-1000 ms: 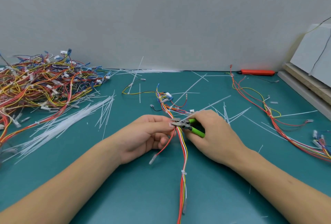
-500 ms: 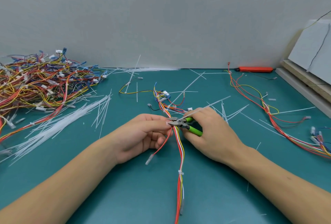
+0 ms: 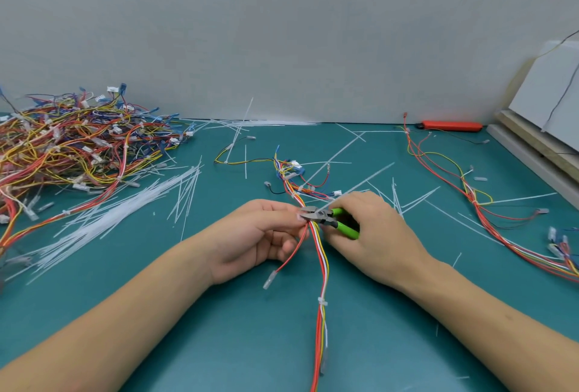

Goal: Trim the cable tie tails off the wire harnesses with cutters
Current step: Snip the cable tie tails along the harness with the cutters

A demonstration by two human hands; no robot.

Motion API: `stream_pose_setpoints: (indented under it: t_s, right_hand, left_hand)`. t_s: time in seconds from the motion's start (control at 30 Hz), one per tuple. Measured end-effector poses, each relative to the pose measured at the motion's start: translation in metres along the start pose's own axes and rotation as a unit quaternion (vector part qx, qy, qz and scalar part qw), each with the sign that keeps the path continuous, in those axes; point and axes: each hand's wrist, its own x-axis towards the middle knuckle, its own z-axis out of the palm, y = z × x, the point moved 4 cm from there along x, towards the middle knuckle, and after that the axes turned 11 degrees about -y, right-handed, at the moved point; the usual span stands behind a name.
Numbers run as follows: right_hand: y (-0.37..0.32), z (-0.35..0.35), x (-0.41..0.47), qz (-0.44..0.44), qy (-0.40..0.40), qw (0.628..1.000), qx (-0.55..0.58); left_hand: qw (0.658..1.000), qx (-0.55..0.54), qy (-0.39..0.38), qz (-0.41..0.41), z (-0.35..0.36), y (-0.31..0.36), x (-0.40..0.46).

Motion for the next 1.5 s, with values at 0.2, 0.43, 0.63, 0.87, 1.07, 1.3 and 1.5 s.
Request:
stream_pose_setpoints:
  t_s: [0.2,0.43,0.63,0.87,1.07,1.3,1.5]
  right_hand:
    - [-0.0005,-0.0018,-0.0007,-0.01,0.005,1.0,0.011]
    - [0.0008,-0.0008,0.0,-0.017,0.01,1.0,0.005]
    - [-0.0012,-0.0012,0.0017,-0.012,-0.025,1.0,-0.005]
    - [0.0027,-0.0015,-0.0003,0.03,-0.012,0.999,-0.008]
    - [0.0021,-0.0015,0.0001,0.003,-0.017,0.999,0.027]
    - [0.0014,-0.0026,-0.0004,-0.014,-0.007,0.999,0.032]
    - [-0.0022,-0.0026,0.0018,-0.032,-0.001,0.999,0.014]
  left_hand:
    - [1.0,-0.003,0.003,-0.001,-0.0004,-0.0006,0.0013]
    - [1.0,-0.008,0.012,0.007,-0.0011,-0.0016,0.0024]
    - [1.0,-0.001,0.015,0.01,-0.0016,-0.0015,0.0022]
    - [1.0,0.011,-0.005,0.006,0.0007,-0.0013,0.0005]
    - [1.0,0.002,0.002,0.009,-0.0004,-0.0017,0.0008]
    - [1.0,0.005,0.007,0.01,-0.0017,-0.0025,0.0012]
    - [1.0,-0.001,0.004,0.012,-0.0033,-0.0039,0.0015]
